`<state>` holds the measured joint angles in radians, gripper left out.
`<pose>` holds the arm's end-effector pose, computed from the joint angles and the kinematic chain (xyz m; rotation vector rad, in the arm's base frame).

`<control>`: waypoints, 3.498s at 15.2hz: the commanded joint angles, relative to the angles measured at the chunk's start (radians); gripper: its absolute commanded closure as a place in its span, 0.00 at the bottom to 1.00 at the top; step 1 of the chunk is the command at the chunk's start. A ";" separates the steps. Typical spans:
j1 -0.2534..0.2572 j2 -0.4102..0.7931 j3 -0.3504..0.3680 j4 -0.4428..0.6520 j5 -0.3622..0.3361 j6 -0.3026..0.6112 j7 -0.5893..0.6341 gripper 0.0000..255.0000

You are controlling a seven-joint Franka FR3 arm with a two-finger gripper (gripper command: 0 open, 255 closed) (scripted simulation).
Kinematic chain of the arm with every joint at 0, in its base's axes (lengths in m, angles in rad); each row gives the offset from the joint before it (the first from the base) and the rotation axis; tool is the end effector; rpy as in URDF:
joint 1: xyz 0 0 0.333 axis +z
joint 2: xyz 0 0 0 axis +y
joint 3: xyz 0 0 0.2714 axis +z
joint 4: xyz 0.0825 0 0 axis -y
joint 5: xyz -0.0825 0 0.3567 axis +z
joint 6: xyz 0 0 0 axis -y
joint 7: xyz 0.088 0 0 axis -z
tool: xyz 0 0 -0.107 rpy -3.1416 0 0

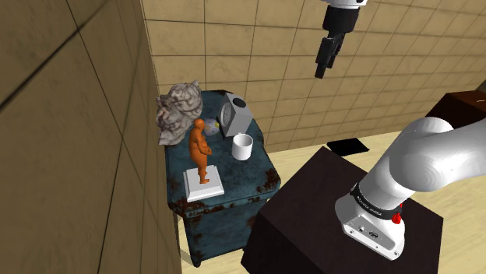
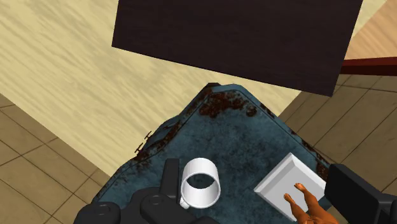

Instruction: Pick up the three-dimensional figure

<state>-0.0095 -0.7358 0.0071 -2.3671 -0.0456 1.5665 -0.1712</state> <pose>0.3209 -0.0053 0.5380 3.0843 0.2598 -0.1068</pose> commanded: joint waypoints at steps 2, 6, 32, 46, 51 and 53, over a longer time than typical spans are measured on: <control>0.005 -0.007 0.016 -0.028 0.014 0.035 0.026 0.00; 0.026 -0.014 0.084 -0.127 0.069 0.180 0.129 0.00; -0.199 0.746 0.748 -0.032 -0.450 1.089 1.250 0.00; -0.132 0.930 0.671 0.030 -0.792 1.112 1.539 1.00; -0.130 0.931 0.670 0.030 -0.795 1.113 1.543 1.00; -0.130 0.933 0.669 0.031 -0.798 1.112 1.544 1.00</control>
<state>-0.1380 0.1945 0.6790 -2.3335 -0.8425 2.6798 1.3727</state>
